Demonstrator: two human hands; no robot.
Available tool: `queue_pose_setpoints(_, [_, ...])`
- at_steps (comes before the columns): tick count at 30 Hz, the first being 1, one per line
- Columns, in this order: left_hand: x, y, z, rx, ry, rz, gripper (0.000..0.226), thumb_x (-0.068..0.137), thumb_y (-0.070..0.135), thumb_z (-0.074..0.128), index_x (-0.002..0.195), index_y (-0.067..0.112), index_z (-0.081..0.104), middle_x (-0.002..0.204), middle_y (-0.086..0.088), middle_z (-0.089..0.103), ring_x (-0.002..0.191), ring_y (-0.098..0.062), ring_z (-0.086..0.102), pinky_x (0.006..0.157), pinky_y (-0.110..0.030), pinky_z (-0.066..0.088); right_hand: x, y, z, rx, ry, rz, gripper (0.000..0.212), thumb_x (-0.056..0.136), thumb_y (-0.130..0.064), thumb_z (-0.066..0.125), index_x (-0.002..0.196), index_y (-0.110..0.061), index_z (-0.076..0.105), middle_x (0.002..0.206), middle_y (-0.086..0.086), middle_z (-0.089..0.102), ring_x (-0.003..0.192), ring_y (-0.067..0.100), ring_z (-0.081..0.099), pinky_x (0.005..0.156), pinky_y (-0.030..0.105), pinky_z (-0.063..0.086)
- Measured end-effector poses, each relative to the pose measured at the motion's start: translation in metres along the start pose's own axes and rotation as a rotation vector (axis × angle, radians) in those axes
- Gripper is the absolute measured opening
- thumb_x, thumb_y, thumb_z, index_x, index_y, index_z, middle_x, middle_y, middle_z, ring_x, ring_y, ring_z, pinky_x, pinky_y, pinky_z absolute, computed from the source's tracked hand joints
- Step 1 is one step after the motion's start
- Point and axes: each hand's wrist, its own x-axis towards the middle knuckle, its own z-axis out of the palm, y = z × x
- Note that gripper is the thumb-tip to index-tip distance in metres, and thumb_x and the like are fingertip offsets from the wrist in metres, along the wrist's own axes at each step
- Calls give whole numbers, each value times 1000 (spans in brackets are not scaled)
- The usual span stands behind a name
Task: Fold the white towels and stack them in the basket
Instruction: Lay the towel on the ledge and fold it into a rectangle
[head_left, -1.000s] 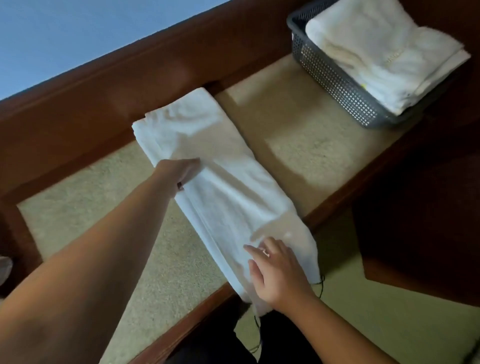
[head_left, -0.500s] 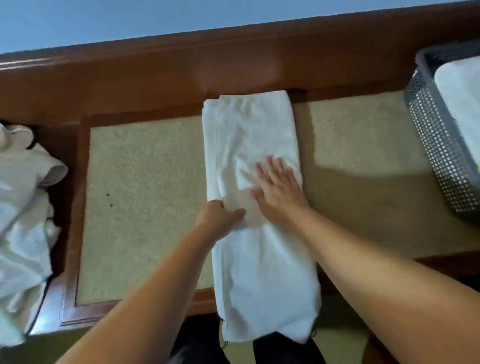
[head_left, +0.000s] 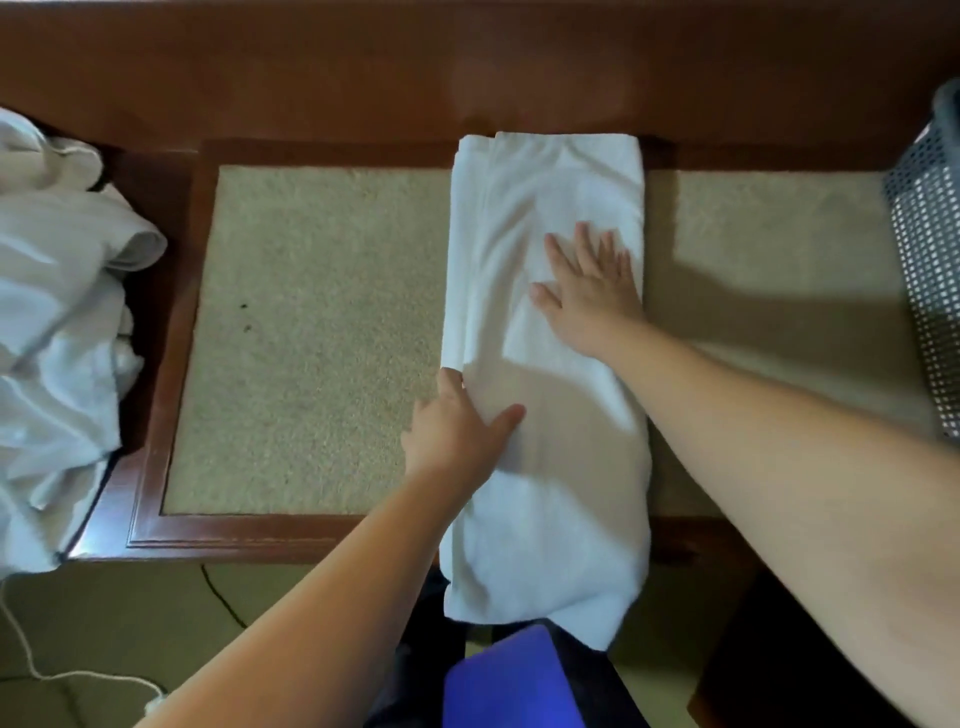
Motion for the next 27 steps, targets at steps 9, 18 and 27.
queue_pose_setpoints(9, [-90, -79, 14, 133, -52, 15, 74, 89, 73, 58, 126, 10, 48, 122, -6, 50, 118, -26, 46, 108, -37, 38, -264, -22, 106, 327, 236, 50, 52, 108, -31, 46, 159, -22, 41, 173, 9, 16, 161, 24, 8, 128, 46, 19])
queue_pose_setpoints(18, [-127, -95, 17, -92, -235, -298, 73, 79, 79, 66, 113, 16, 57, 102, 4, 67, 94, -19, 66, 75, -35, 50, -326, -20, 104, 1226, 127, 742, 40, 94, -34, 75, 125, -19, 54, 115, 2, 67, 96, 10, 65, 74, 27, 51])
queue_pose_setpoints(27, [-138, -84, 21, -670, -360, -440, 56, 90, 53, 76, 121, 11, 57, 110, -6, 72, 95, -22, 72, 76, -34, 60, -319, 24, 85, 1226, -238, 640, 43, 87, -53, 77, 117, -23, 72, 111, -6, 77, 101, 15, 73, 93, 39, 58])
